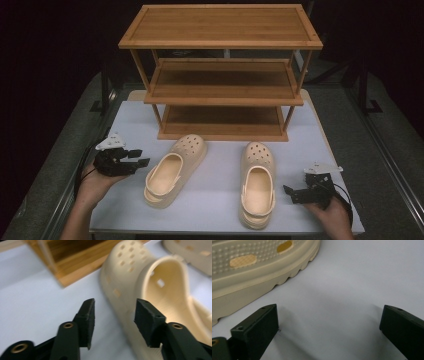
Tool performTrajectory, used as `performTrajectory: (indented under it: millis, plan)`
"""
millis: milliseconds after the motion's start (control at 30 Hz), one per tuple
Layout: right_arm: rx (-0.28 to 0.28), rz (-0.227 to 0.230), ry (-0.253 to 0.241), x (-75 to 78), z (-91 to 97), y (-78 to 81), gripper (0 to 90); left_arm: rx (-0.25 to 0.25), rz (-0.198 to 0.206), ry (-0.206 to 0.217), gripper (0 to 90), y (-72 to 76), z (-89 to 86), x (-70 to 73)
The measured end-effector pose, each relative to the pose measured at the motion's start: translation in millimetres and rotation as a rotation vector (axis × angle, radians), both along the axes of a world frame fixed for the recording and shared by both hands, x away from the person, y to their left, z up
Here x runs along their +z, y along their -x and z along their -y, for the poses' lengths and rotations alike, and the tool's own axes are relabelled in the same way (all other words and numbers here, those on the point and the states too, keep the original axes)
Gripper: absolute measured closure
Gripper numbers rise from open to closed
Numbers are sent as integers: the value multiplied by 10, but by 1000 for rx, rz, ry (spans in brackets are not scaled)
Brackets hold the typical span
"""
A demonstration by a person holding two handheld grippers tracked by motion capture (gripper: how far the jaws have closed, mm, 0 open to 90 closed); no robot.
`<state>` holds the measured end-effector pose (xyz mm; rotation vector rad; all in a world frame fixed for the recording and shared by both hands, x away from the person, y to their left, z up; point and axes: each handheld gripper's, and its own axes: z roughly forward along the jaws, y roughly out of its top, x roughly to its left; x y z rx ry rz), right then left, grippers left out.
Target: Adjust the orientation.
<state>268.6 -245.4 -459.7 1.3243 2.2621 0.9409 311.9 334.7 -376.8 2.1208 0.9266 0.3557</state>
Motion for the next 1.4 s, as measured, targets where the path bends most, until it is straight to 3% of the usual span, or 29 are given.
performTrajectory:
  millis: [267,433,567,667,1167,1267,1400]
  plan:
    - [0,0,0,0,0,0,14,111,6,-43,357,159,-342,-345]
    - [-1,-1,1,1,-1,1,14,137,-11,-99,213,240,-403,-550]
    - [-2,-2,0,2,-2,1,14,158,-23,-142,107,216,-387,-655]
    - [-2,-3,2,3,-3,0,14,182,-28,-111,21,199,-414,-718]
    - [-2,-11,-6,15,4,-5,15,182,-26,-105,12,203,-419,-729]
    - [-9,-44,-17,59,-5,3,18,182,-24,-106,13,205,-420,-730]
    - [-9,-38,-31,196,-17,44,64,182,-25,-103,12,204,-422,-730]
